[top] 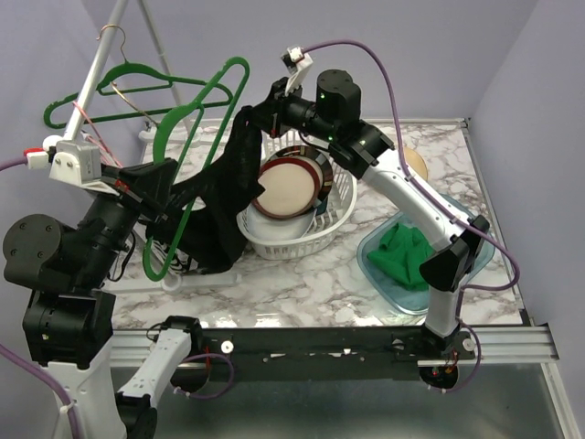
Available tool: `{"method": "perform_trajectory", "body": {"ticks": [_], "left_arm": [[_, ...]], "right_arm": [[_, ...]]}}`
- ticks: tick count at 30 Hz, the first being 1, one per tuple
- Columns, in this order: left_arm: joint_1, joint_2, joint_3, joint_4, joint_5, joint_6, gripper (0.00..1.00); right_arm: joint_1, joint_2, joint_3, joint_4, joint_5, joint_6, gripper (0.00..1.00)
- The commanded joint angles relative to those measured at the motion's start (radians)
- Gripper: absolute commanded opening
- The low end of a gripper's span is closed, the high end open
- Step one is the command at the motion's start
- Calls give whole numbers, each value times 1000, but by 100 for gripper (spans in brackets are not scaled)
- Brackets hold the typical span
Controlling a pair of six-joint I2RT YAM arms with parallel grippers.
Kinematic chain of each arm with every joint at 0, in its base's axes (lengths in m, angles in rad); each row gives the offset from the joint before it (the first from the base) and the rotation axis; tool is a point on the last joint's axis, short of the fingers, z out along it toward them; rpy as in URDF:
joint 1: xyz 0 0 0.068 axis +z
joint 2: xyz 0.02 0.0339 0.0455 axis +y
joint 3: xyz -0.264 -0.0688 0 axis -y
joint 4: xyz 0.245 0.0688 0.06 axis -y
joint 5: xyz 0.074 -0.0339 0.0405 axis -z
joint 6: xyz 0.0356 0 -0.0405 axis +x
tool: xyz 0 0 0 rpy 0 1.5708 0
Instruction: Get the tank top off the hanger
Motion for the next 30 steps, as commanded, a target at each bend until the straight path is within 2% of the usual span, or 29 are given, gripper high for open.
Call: {"method": "perform_trajectory", "body": {"ticks": [1,10,14,19,25,30], "left_arm": [[-4,-10,-32,144,-114,-9,0],[-6,-7,-167,474,-266,-53,0],[-4,51,-138,485,-366,-41,0],[-4,80,-154,537,-447,-18,0],[-4,96,-170,594,-521,-6,0],[-4,104,-176,654,-536,29,0]], "right_arm": [[6,-41,9,-32,-135,38,1],[135,-196,-212,41,-367,54,1],[204,-251,-287,-9,-431,17,1],[284,-346,-517,26,-488,0,1],[334,-398,-689,70,-684,-80,1],[365,-453,-738,-61,-769,-213,1]]}}
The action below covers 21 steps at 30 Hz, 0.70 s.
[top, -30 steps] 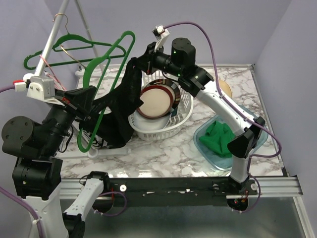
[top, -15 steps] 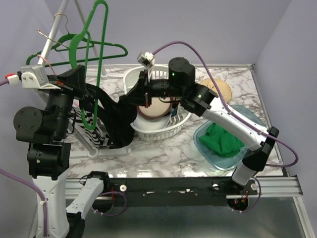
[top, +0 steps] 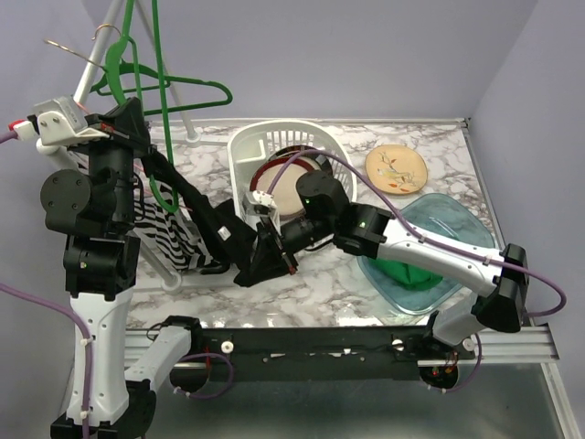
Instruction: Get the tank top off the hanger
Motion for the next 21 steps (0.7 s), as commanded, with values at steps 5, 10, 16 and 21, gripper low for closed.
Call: {"method": "perform_trajectory", "body": {"ticks": [5,10,16,21], "left_arm": [[-4,4,2,192,-95,45,0],[-4,25,31,190,-109,19,0],[-6,47,54,167,-93,-12,0],[-4,47,76,74,-57,-12,0]], "right_arm": [[50,-142,-128,-135,-142,-173,1],[76,-202,-243,-135,-105,-176,1],[96,-273,-269,-143,91,-158,1],[96,-337,-165,-144,238,-84,1]]}}
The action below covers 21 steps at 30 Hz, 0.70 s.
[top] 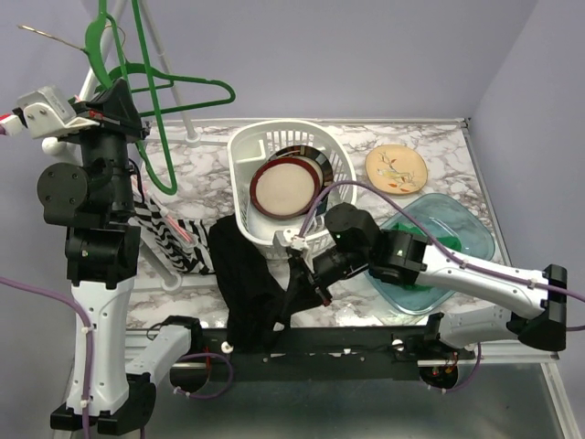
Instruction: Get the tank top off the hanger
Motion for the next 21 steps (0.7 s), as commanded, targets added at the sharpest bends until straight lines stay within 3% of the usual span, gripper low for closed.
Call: {"method": "perform_trajectory", "body": {"ticks": [1,6,11,17,21], "left_arm": [[2,-1,53,-72,26,-13,0],[0,-10,131,-263,104,4,0],[0,-44,173,-348,189,-7,0],[0,-61,209,-440,311,-19,0],[2,-62,226,-472,365,-21,0]], "right_arm": [[8,-98,112,5,196,76,1],[8,-171,221,-60,432,147,1],[6,-230,424,-125,617,121,1],[6,-208,672,-158,890,-25,1],[5,-167,816,-126,1095,-208,1]]}}
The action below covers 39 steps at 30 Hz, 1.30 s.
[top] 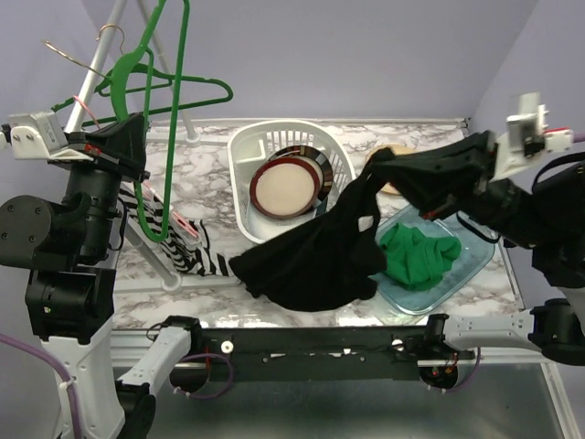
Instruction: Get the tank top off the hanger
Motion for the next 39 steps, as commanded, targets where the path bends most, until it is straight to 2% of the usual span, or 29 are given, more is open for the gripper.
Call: {"method": "perform_trajectory", "body": {"ticks": [1,4,6,8,9,16,25,32,39], "left_arm": [[2,1,31,-69,118,-9,0],[2,-7,33,-70,129,-14,0],[0,-14,24,-59,134,-27,0],[2,-21,16,-53,149,-34,0],[2,-21,16,-51,155,-40,0],[2,-31,8,-43,151,-46,0],[2,-56,1,-33,135,-38,0],[0,-50,36,-48,117,-24,0],[2,-44,42,-54,109,-21,0]], "right_arm": [[6,62,163,10,313,-224,1],[6,90,232,75,410,-382,1],[6,90,208,228,541,-534,1],[6,104,182,361,603,-652,1],[6,111,177,398,638,-770,1],[-35,157,174,667,679,-1129,1],[-283,88,51,713,585,-1185,1],[-417,47,-16,750,508,-1251,1],[-554,97,53,735,418,-1225,1]]}}
